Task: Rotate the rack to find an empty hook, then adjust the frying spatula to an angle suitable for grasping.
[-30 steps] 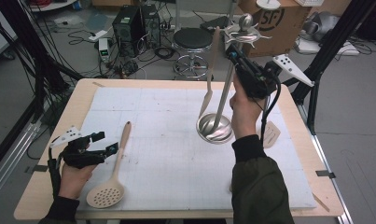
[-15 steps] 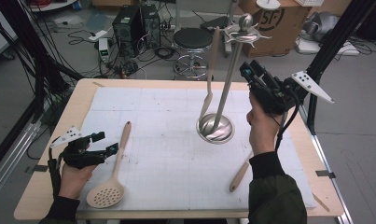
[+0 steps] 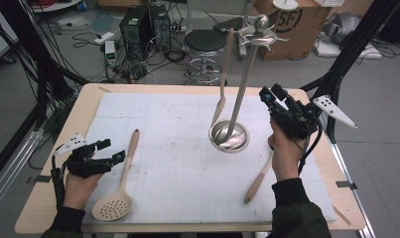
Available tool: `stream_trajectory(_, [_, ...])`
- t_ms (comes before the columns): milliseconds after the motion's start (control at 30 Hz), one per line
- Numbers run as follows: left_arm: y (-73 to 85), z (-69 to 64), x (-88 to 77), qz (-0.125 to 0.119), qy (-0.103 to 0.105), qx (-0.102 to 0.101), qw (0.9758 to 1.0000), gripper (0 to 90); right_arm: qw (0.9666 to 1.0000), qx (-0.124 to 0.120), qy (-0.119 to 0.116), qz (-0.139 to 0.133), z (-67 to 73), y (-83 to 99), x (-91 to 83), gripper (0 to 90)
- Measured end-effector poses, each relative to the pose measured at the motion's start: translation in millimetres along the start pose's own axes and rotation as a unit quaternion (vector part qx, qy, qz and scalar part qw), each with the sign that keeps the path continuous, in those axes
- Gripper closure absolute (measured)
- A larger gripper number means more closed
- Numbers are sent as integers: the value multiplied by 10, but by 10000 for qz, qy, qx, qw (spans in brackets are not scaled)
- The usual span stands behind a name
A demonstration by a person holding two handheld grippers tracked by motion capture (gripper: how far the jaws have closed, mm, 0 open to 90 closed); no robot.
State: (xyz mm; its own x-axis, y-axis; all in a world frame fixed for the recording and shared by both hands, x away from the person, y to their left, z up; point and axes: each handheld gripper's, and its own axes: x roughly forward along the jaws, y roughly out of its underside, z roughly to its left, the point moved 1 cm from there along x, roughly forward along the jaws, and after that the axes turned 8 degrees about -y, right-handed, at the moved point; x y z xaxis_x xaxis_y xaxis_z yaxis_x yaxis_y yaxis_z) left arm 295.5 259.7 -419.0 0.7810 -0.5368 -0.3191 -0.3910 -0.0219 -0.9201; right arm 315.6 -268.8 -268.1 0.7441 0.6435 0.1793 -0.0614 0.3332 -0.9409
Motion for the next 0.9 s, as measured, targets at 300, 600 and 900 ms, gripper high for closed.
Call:
stream_trajectory(300, [5,20,46,42,-88,12,10000,151,9996,-77,5,269,-26,155,-131,434])
stream_trajectory(600, [6,3,24,78,-98,60,9999,151,9975,-70,38,700,-95,409,-398,413])
stream_trajectory(900, [6,-39,17,67,-72,86,9999,151,9950,-37,127,986,-154,564,-648,421])
